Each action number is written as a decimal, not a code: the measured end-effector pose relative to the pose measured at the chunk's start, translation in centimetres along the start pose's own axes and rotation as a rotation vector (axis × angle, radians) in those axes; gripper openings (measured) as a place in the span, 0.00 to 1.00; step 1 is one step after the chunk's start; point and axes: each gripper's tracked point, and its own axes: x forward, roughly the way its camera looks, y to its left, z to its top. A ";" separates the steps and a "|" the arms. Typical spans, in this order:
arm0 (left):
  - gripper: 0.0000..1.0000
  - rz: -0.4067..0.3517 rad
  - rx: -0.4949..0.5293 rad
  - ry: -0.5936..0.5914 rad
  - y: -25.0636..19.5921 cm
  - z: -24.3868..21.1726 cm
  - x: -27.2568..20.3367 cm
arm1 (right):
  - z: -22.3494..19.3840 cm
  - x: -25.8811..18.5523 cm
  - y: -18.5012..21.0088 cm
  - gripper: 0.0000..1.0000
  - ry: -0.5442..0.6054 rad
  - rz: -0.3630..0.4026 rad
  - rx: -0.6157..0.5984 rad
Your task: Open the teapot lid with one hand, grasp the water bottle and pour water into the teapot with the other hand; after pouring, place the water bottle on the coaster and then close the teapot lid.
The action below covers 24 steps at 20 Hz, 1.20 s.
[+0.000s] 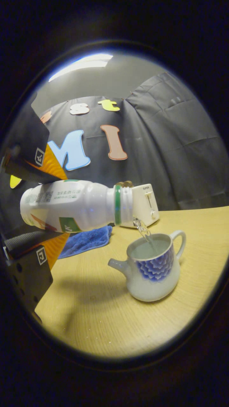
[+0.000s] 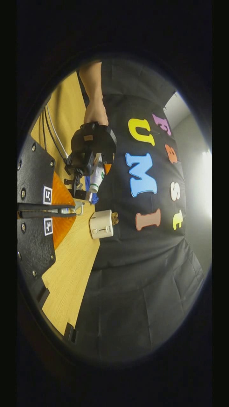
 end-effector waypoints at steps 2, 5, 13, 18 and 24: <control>0.83 -0.001 0.012 0.003 0.1 0.0 -0.1 | -0.3 0.0 -0.2 0.01 0.009 -0.002 0.010; 0.77 0.005 0.033 0.007 0.2 -0.1 -0.1 | -0.3 -0.2 -0.4 0.01 0.009 -0.010 0.010; 0.77 0.013 0.082 -0.007 0.7 0.4 0.1 | -0.6 -0.2 -0.7 0.01 0.018 -0.015 0.011; 0.77 0.016 0.102 -0.014 1.0 0.6 0.1 | -0.5 -0.2 -0.8 0.01 0.018 -0.018 0.012; 0.82 0.019 0.155 -0.022 1.1 1.1 0.3 | -0.7 -0.2 -1.1 0.01 0.024 -0.020 0.008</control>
